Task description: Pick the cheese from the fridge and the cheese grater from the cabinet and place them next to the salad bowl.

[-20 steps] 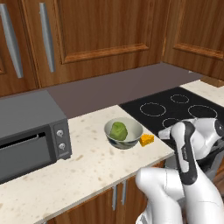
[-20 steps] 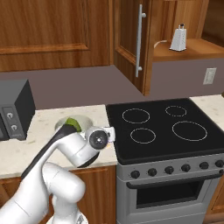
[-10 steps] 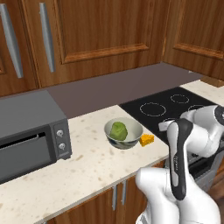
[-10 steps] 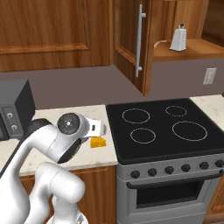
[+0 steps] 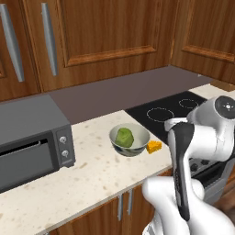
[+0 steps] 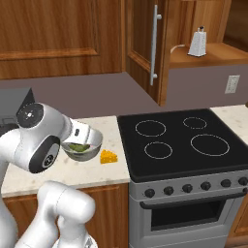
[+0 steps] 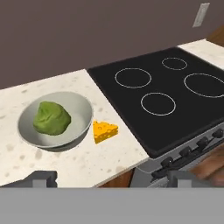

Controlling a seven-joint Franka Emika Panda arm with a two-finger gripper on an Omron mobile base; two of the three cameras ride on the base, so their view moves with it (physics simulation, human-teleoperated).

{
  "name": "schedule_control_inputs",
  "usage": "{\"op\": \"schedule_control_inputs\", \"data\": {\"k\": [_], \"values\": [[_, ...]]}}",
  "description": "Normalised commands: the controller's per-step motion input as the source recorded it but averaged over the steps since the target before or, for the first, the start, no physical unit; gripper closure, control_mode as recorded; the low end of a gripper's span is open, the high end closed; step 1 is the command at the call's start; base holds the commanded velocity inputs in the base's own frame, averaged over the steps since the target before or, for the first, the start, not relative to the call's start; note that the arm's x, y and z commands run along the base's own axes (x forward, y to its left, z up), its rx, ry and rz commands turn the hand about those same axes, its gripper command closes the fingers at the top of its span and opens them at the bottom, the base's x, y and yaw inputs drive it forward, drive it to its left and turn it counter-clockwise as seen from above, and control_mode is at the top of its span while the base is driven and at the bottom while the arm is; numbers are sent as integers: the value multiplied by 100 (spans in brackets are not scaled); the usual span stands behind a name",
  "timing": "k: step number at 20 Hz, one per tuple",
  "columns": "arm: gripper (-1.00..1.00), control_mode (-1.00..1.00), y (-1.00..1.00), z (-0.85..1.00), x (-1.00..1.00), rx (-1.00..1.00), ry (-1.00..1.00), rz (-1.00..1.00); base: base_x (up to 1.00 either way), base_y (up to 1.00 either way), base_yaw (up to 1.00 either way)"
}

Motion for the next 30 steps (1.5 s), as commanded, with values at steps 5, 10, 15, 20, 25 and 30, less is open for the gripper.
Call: {"op": "schedule_control_inputs", "data": {"k": [5, 10, 15, 20, 25, 30], "values": [[-100, -100, 2, 5, -45, -2, 0, -21, 0, 0, 0], [-100, -100, 0, 2, -54, 0, -1, -3, 0, 0, 0], [-100, -100, 0, 0, -35, 2, 0, 2, 0, 0, 0], [-100, 100, 0, 0, -23, 0, 0, 2, -48, -30, 5], [-100, 100, 0, 0, 0, 0, 0, 0, -72, -96, 16], [-100, 100, 0, 0, 0, 0, 0, 0, -8, -100, 28]]}}
